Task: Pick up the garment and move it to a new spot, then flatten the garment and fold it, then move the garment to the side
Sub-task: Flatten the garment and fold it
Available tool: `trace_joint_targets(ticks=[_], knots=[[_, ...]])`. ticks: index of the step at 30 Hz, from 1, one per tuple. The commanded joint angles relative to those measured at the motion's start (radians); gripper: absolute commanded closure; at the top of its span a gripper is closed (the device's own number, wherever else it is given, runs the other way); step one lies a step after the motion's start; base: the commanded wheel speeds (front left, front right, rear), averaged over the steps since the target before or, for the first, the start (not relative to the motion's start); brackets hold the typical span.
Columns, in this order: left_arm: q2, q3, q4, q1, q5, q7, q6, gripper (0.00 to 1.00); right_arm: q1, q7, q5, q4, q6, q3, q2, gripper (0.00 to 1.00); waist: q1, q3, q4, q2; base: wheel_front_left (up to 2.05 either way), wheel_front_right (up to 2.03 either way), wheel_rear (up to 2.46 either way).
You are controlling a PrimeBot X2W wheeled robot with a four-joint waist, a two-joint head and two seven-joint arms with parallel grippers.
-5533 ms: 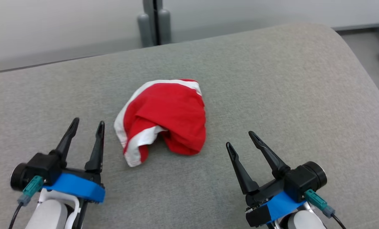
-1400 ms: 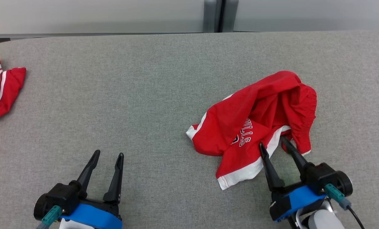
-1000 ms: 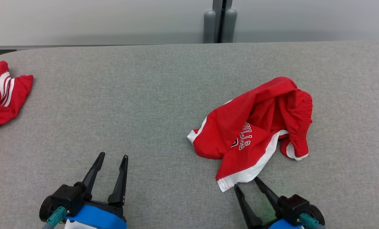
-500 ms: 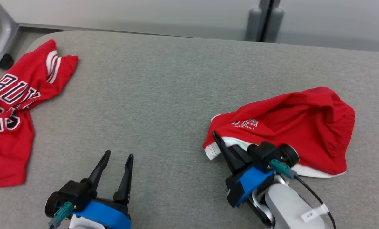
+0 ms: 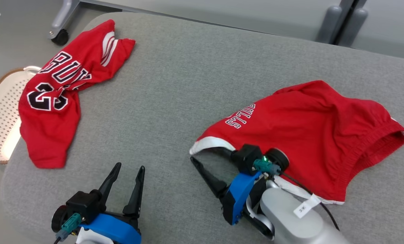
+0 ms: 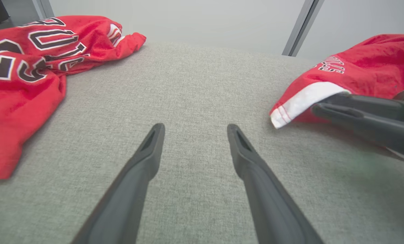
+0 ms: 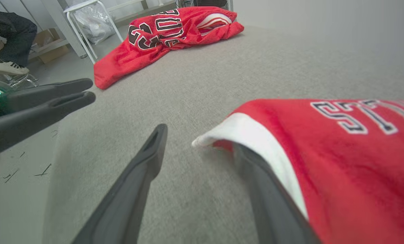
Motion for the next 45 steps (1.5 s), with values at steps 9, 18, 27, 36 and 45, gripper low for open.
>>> trace_joint_targets(ticks=[9,18,27,36,45], knots=[[-0.008,0.099,-0.020,0.034,0.044,-0.003,0.001,0.00,0.138,-0.030,-0.012,-0.017,0.000,0.016,-0.006,0.00,0.0000,-0.064,-0.207,0.0000,0.00,0.00,0.00],[-0.041,0.279,0.001,0.092,0.104,-0.003,0.001,0.00,0.387,-0.036,-0.242,-0.285,0.000,-0.364,-0.005,0.00,0.0000,-0.118,-0.380,0.0000,0.00,0.00,0.00],[-0.067,0.343,0.027,0.145,0.170,-0.003,0.001,0.00,0.539,-0.036,-0.277,-0.386,0.000,-0.549,-0.005,0.00,0.0000,-0.184,-0.428,0.0000,0.00,0.00,0.00],[-0.085,0.337,0.035,0.183,0.211,-0.003,0.001,0.00,0.574,-0.036,-0.257,-0.370,0.000,-0.560,-0.005,0.00,0.0000,-0.212,-0.437,0.0000,0.00,0.00,0.00],[-0.052,0.313,0.057,0.110,0.108,-0.003,0.001,0.00,0.525,-0.036,-0.259,-0.390,0.000,-0.526,-0.005,0.00,0.0000,-0.144,-0.429,0.0000,0.00,0.00,0.00]])
